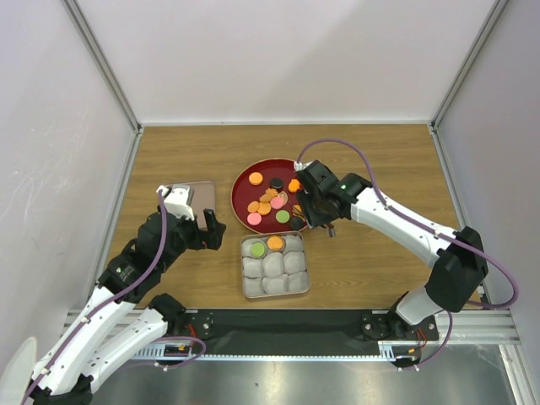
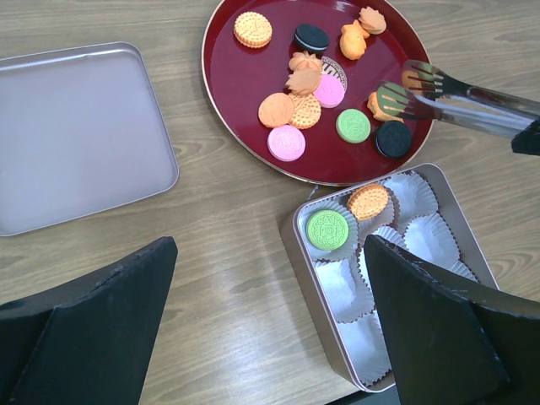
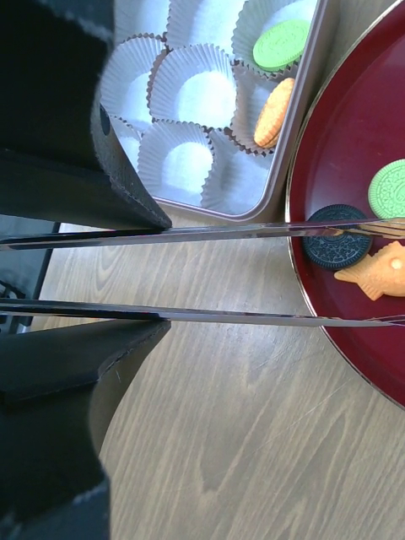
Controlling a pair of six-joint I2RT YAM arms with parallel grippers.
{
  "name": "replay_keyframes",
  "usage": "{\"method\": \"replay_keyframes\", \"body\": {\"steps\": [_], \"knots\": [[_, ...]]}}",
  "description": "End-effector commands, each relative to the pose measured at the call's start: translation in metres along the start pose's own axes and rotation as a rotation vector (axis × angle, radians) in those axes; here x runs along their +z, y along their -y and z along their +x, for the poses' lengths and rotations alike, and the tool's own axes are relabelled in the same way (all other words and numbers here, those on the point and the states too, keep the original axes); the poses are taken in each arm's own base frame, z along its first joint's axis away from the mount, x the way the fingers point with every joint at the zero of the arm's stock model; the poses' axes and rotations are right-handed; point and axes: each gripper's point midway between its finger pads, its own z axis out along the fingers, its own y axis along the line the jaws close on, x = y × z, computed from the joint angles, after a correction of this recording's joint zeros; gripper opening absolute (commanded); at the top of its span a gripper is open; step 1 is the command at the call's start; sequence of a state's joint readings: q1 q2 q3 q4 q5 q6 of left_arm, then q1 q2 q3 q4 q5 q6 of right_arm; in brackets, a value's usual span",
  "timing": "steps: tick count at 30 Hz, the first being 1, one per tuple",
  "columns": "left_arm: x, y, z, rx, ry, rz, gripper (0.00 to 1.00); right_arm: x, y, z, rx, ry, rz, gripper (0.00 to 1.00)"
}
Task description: Pack the cookies
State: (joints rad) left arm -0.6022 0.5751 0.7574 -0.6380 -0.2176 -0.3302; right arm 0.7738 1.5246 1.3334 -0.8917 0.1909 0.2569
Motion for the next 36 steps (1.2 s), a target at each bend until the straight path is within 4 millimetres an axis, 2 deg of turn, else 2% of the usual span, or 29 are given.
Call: {"method": "replay_keyframes", "body": {"steps": [1, 16, 27, 36], "knots": [[-0.002, 0.002, -0.010, 0.008, 0.039, 0.005, 1.00, 0.006, -0.002, -0.007, -0.011, 0.016, -0.012, 0.49], [-0.003, 0.002, -0.010, 0.007, 0.040, 0.005, 1.00, 0.021, -0.004, -0.002, -0.031, -0.028, -0.013, 0.49], [-0.002, 0.002, -0.011, 0.007, 0.040, 0.005, 1.00, 0.021, -0.002, 0.000, -0.032, -0.041, -0.012, 0.50], [-0.002, 0.002, -0.011, 0.007, 0.040, 0.005, 1.00, 0.021, 0.003, -0.001, -0.012, -0.046, -0.017, 0.40]]}}
